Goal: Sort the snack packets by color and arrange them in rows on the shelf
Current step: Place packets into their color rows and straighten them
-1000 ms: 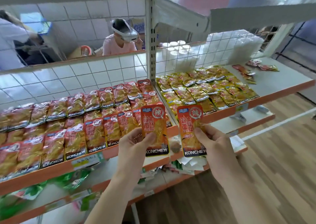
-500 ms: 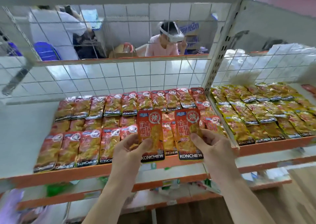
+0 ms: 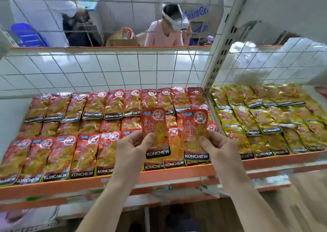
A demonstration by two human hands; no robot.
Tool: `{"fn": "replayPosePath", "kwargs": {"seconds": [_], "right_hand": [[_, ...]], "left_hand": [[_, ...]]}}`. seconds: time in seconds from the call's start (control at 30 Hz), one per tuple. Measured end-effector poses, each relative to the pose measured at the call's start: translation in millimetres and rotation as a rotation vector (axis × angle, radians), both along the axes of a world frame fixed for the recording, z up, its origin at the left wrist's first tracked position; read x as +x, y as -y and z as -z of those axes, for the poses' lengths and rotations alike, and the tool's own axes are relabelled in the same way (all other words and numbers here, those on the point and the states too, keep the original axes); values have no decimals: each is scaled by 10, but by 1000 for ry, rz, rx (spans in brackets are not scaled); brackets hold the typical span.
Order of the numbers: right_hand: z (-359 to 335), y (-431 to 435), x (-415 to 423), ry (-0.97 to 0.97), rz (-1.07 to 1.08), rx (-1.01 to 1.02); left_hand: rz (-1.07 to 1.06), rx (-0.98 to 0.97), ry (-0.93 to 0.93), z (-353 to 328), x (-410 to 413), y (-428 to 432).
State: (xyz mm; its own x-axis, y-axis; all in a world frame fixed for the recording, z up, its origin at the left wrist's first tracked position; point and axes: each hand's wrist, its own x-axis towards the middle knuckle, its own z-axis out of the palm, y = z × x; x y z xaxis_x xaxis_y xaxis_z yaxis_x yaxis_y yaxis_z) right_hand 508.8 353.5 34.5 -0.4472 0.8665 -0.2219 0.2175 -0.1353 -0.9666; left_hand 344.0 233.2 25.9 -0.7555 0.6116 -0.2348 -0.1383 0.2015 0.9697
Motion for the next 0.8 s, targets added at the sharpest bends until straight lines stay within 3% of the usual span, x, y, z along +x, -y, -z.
{"fn": "replayPosePath", "kwargs": {"seconds": [0.53,0.8], "right_hand": [[150,-1469,-151,193,-101,233],[308,-1702,-380,428,-151,332]], "left_hand": [[67,-220,-414,234,-27,-1414],[101,-410,-661,370,-121,-1624]]}}
